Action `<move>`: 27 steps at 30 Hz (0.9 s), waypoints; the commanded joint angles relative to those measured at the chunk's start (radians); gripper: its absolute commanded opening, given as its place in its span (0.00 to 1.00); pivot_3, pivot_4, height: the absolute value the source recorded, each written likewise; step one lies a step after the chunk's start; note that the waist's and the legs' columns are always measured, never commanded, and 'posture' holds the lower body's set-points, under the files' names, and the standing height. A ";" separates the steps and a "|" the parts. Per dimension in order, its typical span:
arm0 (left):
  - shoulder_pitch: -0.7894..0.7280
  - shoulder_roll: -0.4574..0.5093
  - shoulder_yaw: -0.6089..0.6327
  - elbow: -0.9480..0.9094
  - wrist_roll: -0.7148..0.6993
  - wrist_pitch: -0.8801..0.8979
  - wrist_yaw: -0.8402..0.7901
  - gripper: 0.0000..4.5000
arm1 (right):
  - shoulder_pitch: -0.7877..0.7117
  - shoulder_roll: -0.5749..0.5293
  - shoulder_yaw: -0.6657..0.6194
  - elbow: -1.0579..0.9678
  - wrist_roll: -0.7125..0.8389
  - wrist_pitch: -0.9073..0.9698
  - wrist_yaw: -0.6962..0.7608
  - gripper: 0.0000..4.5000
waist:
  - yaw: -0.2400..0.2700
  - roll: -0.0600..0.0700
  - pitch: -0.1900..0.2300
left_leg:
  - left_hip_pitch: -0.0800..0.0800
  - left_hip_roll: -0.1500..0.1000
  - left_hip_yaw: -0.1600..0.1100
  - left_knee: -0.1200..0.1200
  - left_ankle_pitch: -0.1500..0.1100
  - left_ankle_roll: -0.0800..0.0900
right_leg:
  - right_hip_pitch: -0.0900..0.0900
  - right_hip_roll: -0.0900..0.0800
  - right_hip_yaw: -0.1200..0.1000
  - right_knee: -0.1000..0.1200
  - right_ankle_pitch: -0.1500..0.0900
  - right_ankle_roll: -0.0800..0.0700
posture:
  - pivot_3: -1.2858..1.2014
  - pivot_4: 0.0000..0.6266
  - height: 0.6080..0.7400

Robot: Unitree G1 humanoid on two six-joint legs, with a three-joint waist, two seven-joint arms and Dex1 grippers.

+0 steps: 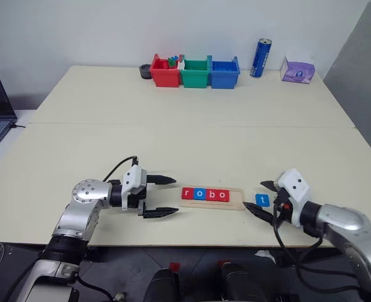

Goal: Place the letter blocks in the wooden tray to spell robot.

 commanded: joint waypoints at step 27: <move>-0.005 0.015 0.027 -0.181 -0.018 0.122 0.065 1.00 | -0.206 -0.105 0.149 0.281 -0.037 -0.239 0.337 0.33 | 0.002 -0.002 0.002 | 0.000 0.002 -0.001 0.000 0.000 0.000 | 0.000 0.000 0.000 0.001 0.000 0.000 | 0.52 0.24 1.00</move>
